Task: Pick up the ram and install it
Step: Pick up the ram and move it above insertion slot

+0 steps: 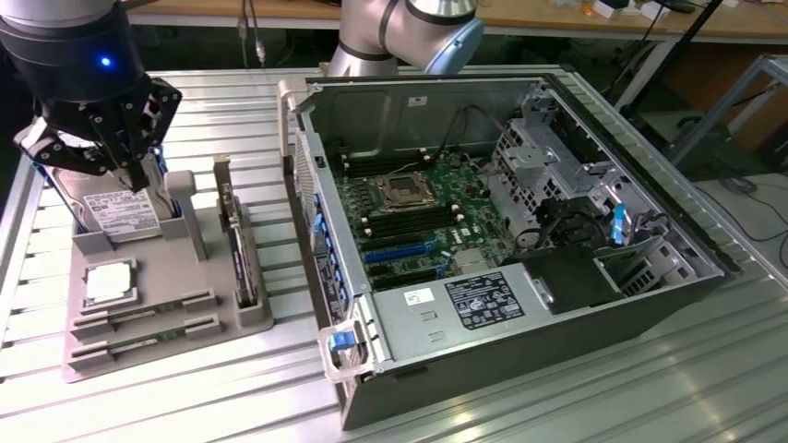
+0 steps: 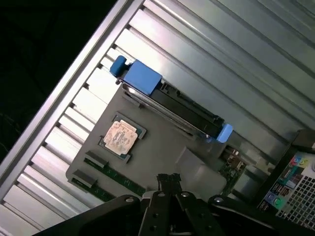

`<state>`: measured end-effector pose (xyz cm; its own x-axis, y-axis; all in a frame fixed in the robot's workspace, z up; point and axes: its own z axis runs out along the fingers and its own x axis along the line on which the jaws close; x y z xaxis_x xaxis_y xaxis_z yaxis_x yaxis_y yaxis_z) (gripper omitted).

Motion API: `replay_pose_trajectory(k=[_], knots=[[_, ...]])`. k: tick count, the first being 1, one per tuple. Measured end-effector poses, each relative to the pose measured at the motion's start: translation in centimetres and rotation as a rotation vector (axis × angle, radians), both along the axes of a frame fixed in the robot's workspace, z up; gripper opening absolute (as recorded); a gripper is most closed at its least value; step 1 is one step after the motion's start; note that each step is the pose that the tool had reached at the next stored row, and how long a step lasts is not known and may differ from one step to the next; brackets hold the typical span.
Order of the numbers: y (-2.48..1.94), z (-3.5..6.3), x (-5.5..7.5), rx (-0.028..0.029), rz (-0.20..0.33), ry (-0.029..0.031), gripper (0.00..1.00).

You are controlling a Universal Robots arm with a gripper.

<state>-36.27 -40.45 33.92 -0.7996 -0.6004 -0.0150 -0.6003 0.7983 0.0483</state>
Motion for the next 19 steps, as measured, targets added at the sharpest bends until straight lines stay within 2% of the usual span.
replay_pose_trajectory(k=[1,4,10,12,14,15,19], knots=[[-0.17,-0.27,0.0,0.0001,0.021,0.0013,0.11],[-1.08,-1.12,0.0,0.0019,0.059,0.007,0.11],[-2.26,-2.03,0.0,0.0046,0.09,0.0141,0.11],[-2.98,-2.6,0.0,0.0064,0.11,0.018,0.11],[-3.97,-3.32,0.0,0.0087,0.134,0.0228,0.11],[-4.29,-3.56,0.0,0.0093,0.146,0.0236,0.11],[-4.9,-4.21,0.0,0.0098,0.195,0.0254,0.11]])
